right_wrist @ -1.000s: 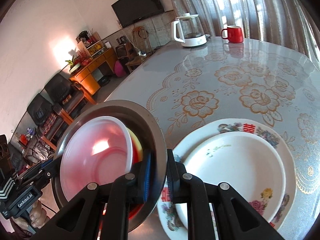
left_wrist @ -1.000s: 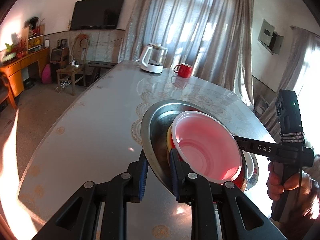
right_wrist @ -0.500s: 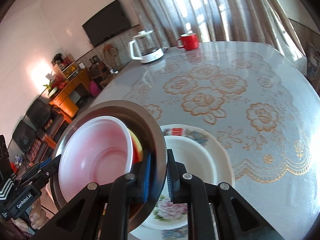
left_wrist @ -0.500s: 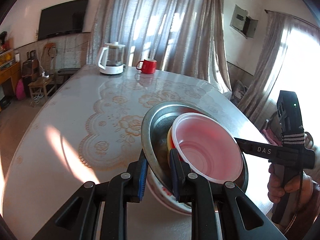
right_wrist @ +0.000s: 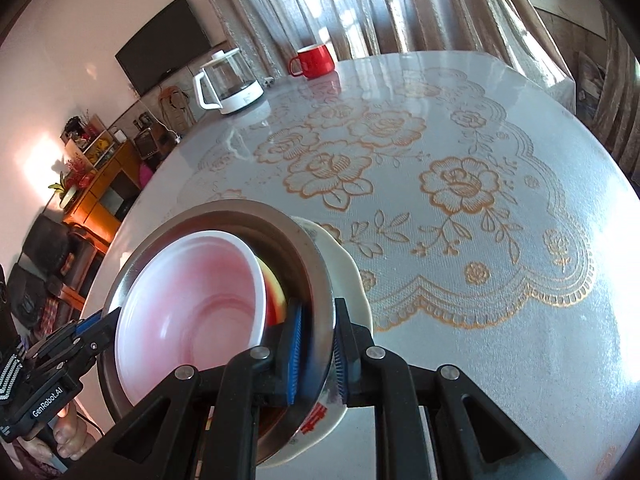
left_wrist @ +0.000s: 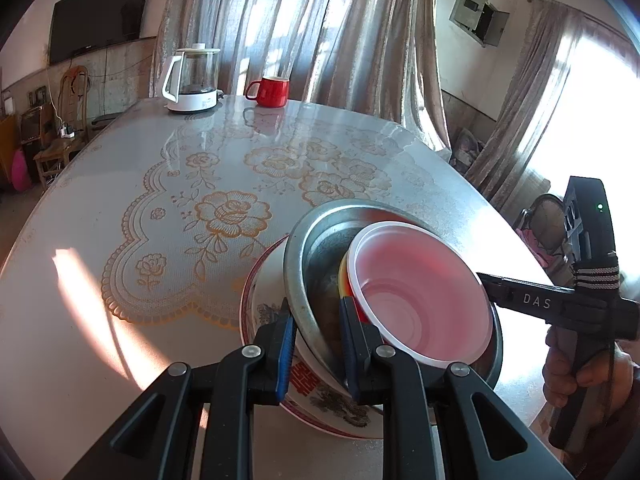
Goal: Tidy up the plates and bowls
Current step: 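Carry the nested bowls over the plate stack and lower them onto it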
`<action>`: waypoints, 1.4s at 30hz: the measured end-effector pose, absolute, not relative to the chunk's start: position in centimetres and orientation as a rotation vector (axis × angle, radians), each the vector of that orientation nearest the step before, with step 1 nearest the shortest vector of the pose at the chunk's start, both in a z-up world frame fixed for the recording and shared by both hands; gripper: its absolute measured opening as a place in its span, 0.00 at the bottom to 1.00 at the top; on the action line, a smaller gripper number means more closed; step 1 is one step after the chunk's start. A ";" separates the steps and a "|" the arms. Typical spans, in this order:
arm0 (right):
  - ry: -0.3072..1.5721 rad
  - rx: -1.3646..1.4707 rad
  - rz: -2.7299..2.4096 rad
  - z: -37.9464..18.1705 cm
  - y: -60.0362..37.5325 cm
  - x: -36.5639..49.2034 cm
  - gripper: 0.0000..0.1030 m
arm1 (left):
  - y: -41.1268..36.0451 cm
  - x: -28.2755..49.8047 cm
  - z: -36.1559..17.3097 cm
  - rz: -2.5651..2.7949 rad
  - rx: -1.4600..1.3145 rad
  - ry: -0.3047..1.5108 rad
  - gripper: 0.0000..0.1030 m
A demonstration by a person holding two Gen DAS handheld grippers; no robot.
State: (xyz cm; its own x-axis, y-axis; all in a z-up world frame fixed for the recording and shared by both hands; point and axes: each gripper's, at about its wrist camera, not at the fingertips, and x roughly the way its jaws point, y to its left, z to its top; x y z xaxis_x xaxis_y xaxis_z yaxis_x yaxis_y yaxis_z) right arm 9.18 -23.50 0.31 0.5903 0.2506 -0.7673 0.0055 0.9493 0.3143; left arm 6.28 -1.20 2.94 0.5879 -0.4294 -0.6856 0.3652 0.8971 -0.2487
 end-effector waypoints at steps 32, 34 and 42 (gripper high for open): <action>0.922 0.295 0.119 0.3 -22.9 8.6 0.20 | -1.3 5.4 1.9 -0.383 -0.055 0.841 0.28; 0.918 0.295 0.122 0.4 -22.8 8.4 0.22 | -1.4 5.2 2.0 -0.379 -0.047 0.837 0.28; 0.916 0.295 0.125 0.0 -22.5 7.9 0.19 | -1.4 4.7 2.1 -0.359 -0.039 0.820 0.30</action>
